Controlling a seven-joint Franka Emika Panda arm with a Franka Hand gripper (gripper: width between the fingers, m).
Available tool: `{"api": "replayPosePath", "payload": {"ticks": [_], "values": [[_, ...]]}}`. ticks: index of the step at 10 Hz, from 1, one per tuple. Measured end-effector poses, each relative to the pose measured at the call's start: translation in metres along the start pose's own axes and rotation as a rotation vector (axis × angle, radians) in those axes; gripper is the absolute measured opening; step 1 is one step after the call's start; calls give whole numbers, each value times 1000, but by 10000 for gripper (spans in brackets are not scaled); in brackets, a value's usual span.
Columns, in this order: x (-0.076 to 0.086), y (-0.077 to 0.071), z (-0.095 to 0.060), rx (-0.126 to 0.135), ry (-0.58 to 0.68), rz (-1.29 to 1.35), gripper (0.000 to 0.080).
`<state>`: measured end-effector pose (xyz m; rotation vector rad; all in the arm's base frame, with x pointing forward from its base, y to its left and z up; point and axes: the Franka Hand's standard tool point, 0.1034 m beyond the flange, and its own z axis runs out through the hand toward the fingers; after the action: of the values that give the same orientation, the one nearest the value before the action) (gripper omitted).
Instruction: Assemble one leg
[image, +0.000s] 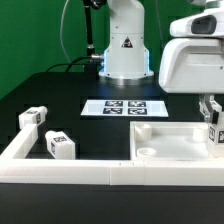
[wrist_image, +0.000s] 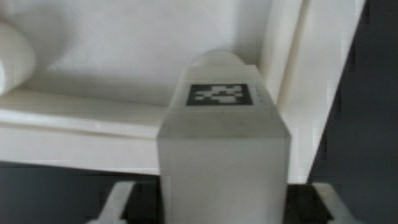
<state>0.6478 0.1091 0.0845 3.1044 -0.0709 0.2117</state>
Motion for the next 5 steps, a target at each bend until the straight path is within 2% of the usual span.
{"api": "replayPosePath", "payload": {"ticks": [2,5], "values": [[1,2,0,7,-2,182,284],[1,10,1,2,9,442,284]]}}
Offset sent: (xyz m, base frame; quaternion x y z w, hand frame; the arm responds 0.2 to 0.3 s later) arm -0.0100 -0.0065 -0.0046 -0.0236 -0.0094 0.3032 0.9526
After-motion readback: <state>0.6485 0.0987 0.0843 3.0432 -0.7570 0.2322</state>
